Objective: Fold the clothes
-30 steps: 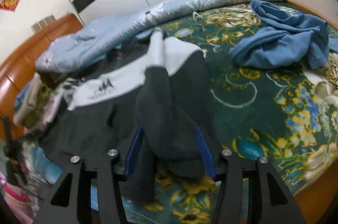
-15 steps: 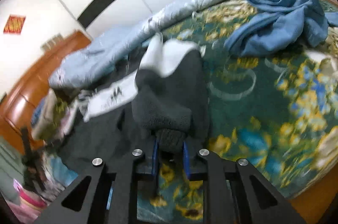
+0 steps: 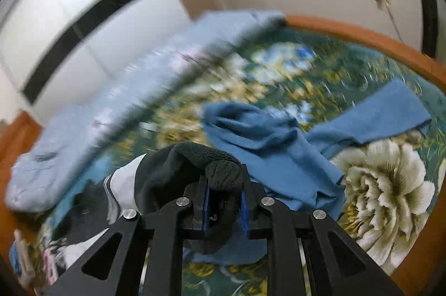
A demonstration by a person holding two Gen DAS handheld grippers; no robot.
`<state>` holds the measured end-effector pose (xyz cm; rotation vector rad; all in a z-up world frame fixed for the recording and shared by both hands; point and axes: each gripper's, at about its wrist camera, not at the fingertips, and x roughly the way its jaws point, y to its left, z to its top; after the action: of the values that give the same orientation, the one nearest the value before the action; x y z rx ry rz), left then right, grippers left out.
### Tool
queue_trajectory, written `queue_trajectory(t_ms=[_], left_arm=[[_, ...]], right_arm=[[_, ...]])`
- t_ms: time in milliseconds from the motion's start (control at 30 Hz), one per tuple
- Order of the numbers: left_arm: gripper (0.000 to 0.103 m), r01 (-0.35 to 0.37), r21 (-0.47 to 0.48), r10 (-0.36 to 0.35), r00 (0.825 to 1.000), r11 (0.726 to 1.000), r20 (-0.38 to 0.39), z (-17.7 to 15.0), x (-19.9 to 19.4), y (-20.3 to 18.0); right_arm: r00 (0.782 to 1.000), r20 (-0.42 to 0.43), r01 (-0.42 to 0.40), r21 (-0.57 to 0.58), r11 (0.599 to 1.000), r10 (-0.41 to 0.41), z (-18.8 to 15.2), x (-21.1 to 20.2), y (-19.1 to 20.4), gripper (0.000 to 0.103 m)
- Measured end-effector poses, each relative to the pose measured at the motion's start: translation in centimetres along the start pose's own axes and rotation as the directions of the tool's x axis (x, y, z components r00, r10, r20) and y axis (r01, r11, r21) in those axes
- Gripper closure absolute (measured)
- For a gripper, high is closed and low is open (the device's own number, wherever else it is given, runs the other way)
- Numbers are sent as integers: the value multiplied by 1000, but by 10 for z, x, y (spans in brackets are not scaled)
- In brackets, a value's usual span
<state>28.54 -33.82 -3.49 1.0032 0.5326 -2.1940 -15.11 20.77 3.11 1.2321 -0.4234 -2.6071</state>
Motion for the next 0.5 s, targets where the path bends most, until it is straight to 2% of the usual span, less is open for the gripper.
queue_trajectory(t_ms=[133, 233, 267, 300, 333, 367, 400, 467, 500], left_arm=[[39, -22, -12, 22, 1000, 1000, 0, -2, 0, 17], [39, -38, -29, 38, 999, 999, 3, -4, 0, 34], [39, -35, -37, 35, 999, 999, 6, -6, 0, 39], [39, -31, -41, 31, 999, 999, 8, -8, 0, 44], [39, -28, -42, 29, 1000, 999, 8, -11, 1, 48], [39, -27, -40, 28, 1000, 999, 5, -13, 2, 51], [39, -29, -36, 29, 1000, 999, -1, -16, 4, 53], [39, -40, -31, 39, 999, 999, -20, -23, 10, 57], [39, -42, -34, 41, 999, 999, -30, -26, 13, 60]], right_arm=[[995, -33, 90, -23, 996, -91, -6, 29, 4, 84], [992, -28, 125, -25, 992, -126, -10, 29, 6, 80], [991, -24, 132, -25, 991, -133, -11, 27, 7, 76], [992, -14, 129, -35, 991, -129, -12, 21, 10, 64], [991, 13, 132, -57, 990, -131, -14, 12, 15, 48], [987, 61, 155, -87, 984, -151, -17, 1, 22, 43], [979, 111, 184, -117, 976, -172, -22, -10, 30, 42], [950, 226, 260, -176, 950, -218, -37, -37, 53, 41], [945, 267, 247, -210, 946, -188, -51, -50, 65, 37]])
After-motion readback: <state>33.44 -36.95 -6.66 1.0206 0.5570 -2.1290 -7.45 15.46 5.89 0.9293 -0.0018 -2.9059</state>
